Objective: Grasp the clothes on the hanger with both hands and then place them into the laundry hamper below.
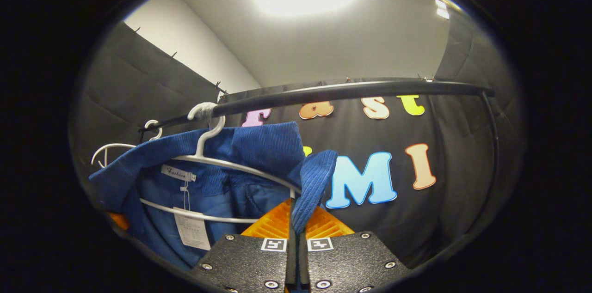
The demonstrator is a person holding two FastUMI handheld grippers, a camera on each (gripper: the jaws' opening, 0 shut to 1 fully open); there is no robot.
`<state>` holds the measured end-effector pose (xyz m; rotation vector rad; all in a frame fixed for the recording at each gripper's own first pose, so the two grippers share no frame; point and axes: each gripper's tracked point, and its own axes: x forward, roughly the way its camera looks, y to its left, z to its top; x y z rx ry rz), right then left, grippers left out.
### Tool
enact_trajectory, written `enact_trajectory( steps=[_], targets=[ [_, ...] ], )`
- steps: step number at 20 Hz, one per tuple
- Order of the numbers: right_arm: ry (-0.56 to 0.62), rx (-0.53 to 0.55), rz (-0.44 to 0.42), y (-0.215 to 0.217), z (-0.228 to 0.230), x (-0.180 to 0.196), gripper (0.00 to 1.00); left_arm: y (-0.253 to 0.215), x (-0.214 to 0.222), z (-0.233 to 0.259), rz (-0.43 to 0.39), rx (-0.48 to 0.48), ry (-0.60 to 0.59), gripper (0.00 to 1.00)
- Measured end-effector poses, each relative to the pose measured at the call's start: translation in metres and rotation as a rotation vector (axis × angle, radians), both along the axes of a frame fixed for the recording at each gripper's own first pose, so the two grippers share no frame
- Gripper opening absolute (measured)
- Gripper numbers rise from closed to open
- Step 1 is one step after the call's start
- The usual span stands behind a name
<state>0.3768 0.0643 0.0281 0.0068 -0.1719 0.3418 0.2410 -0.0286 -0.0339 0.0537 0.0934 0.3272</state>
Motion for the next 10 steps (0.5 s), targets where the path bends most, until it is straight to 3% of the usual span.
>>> enact_trajectory(
  steps=[1,2,4,5,6,10],
  targets=[
    [-0.013,-0.002,-0.009,-0.005,0.005,0.002,0.02,0.004,-0.003,0.011,0.004,0.01,-0.011,0.05],
    [-0.029,-0.004,-0.02,-0.009,0.011,0.004,0.02,0.011,-0.008,0.022,0.014,0.024,-0.023,0.09],
    [-0.051,-0.01,-0.044,-0.017,0.02,0.012,0.01,0.026,-0.017,0.043,0.034,0.039,-0.047,0.0],
    [-0.06,-0.015,-0.054,-0.021,0.023,0.015,0.01,0.034,-0.02,0.054,0.044,0.044,-0.061,0.0],
    [-0.068,-0.02,-0.063,-0.026,0.026,0.019,0.02,0.044,-0.024,0.065,0.06,0.055,-0.077,0.09],
    [-0.084,-0.036,-0.087,-0.036,0.03,0.034,0.02,0.07,-0.024,0.096,0.069,0.089,-0.107,0.04]
  ],
)
